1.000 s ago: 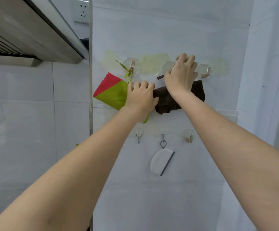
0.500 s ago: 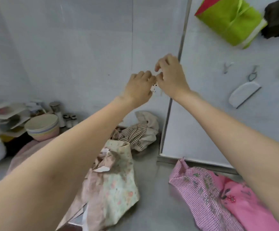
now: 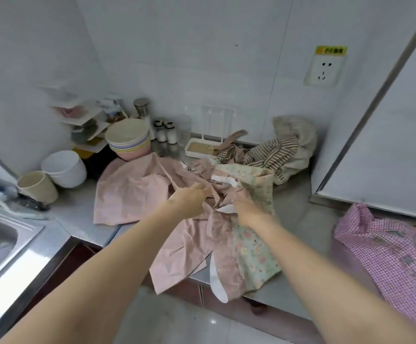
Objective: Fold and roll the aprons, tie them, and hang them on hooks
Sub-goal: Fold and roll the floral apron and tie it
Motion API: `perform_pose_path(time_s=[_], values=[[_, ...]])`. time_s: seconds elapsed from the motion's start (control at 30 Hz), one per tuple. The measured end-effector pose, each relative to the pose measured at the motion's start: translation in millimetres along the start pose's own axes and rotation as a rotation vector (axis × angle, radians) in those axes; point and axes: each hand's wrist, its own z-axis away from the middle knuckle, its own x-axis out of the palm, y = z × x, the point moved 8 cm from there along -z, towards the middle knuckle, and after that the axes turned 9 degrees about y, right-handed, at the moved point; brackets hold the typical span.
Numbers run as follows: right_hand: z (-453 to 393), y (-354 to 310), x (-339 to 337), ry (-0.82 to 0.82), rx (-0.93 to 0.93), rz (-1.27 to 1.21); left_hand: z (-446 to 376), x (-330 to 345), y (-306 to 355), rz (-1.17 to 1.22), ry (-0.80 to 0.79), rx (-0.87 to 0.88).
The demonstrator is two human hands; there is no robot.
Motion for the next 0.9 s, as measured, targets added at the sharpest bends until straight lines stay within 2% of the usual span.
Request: perform_pose_path(time_s=[0.07, 0.1, 0.2, 0.23, 0.3, 0.37, 0.4, 0.47, 0.53, 0.6, 0.63, 0.67, 0.8, 0.87, 0.9], values=[[-8.2, 7.0, 5.4, 0.013, 0.075, -0.013, -2.8, 7.7, -10.9, 0.026, -0.021, -0.011], [-11.9, 3.5, -4.5, 0.054, 0.056, -0.043, -3.3, 8.3, -13.8, 0.042, -0.045, -0.029], [-14.9, -24.4, -70.0, 0.173, -0.032, -0.333, -14.2, 4.2, -14.1, 0.251, -0.074, -0.116], [-14.3, -38.0, -99.7, 0.163, -0.087, -0.44, -22.0, -6.5, -11.1, 0.324, -0.048, -0.12], [-5.4, -70.8, -140.4, 0.01, -0.24, -0.57, -30.3, -28.7, -14.4, 0.5, -0.032, -0.231], [-1.9, -79.7, -170.6, -0.159, -0.336, -0.672, -55.8, -62.5, -24.4, 0.555, 0.123, -0.241], [-2.9, -77.5, -180.5, -0.191, -0.339, -0.774, -62.2, -72.4, -31.0, 0.568, 0.173, -0.228], [-17.5, -60.0, -213.0, -0.06, -0.318, -0.92, -75.7, -91.9, -47.6, 0.588, 0.228, -0.231], [-43.3, -49.6, -221.8, 0.022, -0.318, -0.729, -76.5, -112.0, -64.2, 0.624, 0.215, -0.244], [-61.3, -55.3, -199.9, -0.103, -0.36, -0.341, -71.2, -133.8, -74.5, 0.639, 0.191, -0.24], [-68.2, -65.8, -188.8, -0.142, -0.391, -0.231, -66.9, -144.2, -81.8, 0.646, 0.188, -0.251], [-78.5, -79.9, -181.1, -0.141, -0.417, -0.19, -61.9, -156.0, -91.8, 0.665, 0.187, -0.265], [-89.9, -121.7, -184.0, -0.085, -0.394, -0.284, -43.2, -203.6, -117.1, 0.674, 0.186, -0.28], [-90.4, -131.2, -207.7, -0.021, -0.421, -0.244, -39.4, -225.5, -138.5, 0.582, 0.25, -0.324], [-89.9, -132.5, -228.1, 0.063, -0.429, -0.206, -37.1, -236.8, -148.5, 0.515, 0.304, -0.348]])
